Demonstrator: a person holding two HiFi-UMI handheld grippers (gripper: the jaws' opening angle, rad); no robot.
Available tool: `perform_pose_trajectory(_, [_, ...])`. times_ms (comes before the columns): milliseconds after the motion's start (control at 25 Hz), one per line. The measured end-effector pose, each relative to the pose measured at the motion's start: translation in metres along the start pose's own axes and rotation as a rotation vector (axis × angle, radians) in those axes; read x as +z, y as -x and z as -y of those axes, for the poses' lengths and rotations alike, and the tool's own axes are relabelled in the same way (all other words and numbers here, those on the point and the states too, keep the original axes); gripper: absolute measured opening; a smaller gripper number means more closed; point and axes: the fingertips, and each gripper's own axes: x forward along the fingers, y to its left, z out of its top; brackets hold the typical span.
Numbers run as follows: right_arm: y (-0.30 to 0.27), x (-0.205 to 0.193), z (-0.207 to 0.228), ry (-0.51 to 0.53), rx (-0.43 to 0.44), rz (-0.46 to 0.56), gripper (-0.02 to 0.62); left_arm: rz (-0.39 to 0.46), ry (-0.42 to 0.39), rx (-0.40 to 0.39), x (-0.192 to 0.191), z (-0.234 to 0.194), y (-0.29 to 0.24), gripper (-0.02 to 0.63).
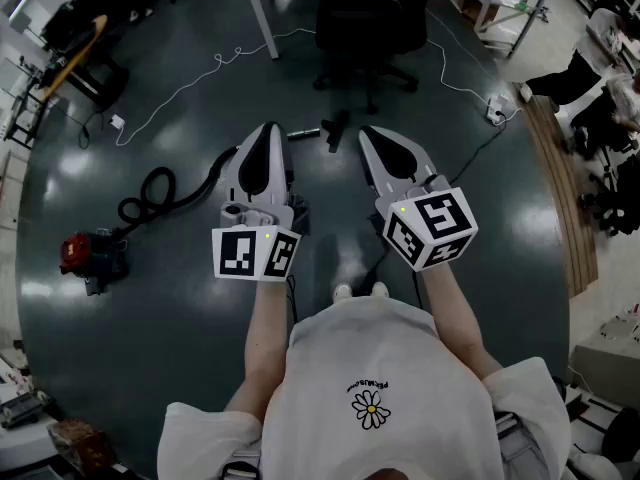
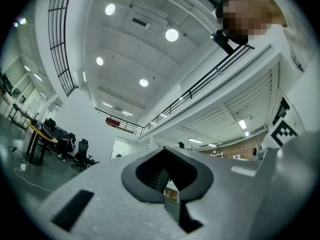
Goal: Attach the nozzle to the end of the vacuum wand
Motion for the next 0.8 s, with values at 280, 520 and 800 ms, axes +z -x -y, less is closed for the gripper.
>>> perform_pose_trajectory(280, [-0.004,0.005,-0.001,0.008,0.007,0.001,0.006,0.002,-0.006,-0.017,0.0,0.005,-0.004,0.0])
perform_pose_trajectory(520, [-0.008,-0.002,-0.02,-0.03,0.074,-0.039,0.006,-0.008,-0.026,-0.004,-0.001,-0.006,0.006,0.0])
perform_pose_trajectory(800, [-0.026,-0.014,-0.037,-0.032,0.113,-0.053,0.006,-0.003,-0.022,0.046,0.003,-0.048,0.031,0.0])
